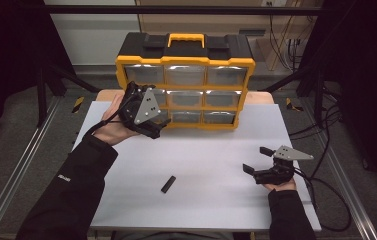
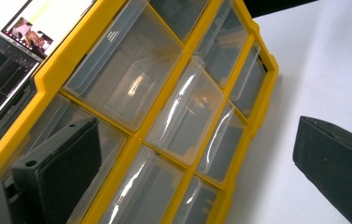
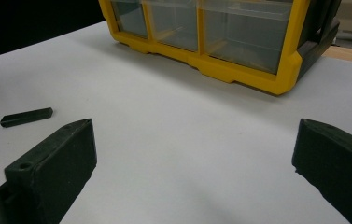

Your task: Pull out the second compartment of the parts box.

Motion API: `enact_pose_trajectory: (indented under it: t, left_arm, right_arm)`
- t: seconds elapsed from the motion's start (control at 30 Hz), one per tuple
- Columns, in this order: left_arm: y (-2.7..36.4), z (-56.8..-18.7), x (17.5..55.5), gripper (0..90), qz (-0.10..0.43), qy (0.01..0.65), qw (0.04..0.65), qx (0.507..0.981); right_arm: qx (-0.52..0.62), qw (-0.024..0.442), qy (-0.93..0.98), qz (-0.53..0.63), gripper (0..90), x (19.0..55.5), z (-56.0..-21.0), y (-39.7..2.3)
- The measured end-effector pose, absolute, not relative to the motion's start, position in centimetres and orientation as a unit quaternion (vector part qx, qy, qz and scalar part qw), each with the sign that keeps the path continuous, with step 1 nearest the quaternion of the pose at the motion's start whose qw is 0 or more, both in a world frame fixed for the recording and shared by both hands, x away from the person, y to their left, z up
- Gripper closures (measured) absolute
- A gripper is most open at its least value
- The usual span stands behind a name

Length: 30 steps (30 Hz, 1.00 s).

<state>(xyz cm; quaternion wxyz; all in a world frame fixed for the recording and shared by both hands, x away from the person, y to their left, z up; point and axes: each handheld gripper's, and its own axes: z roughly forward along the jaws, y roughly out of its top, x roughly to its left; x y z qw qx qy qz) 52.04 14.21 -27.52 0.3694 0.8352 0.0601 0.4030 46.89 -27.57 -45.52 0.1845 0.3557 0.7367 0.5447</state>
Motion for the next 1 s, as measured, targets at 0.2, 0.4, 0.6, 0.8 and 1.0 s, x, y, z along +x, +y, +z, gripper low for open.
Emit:
enact_pose_trajectory:
  t: [0.2,0.4,0.6,0.8,1.0]
  left_arm:
    - [13.6,-27.3,52.4,0.9,0.412,0.047,0.355,0.838]
    - [13.1,-26.9,52.5,0.8,0.425,0.034,0.345,0.836]
    - [12.6,-26.5,52.9,0.8,0.435,0.027,0.334,0.836]
    - [11.8,-26.2,53.3,0.8,0.441,0.017,0.313,0.841]
    - [11.0,-26.1,53.6,0.8,0.45,0.006,0.303,0.84]
  right_arm:
    - [0.356,0.184,0.738,0.543,0.4,46.9,-45.5,-27.6]
    - [0.355,0.185,0.737,0.544,0.4,46.9,-45.5,-27.6]
    - [0.355,0.184,0.738,0.544,0.4,46.9,-45.5,-27.6]
    - [0.356,0.184,0.738,0.544,0.4,46.9,-45.5,-27.6]
    - [0.355,0.184,0.738,0.544,0.4,46.9,-45.5,-27.6]
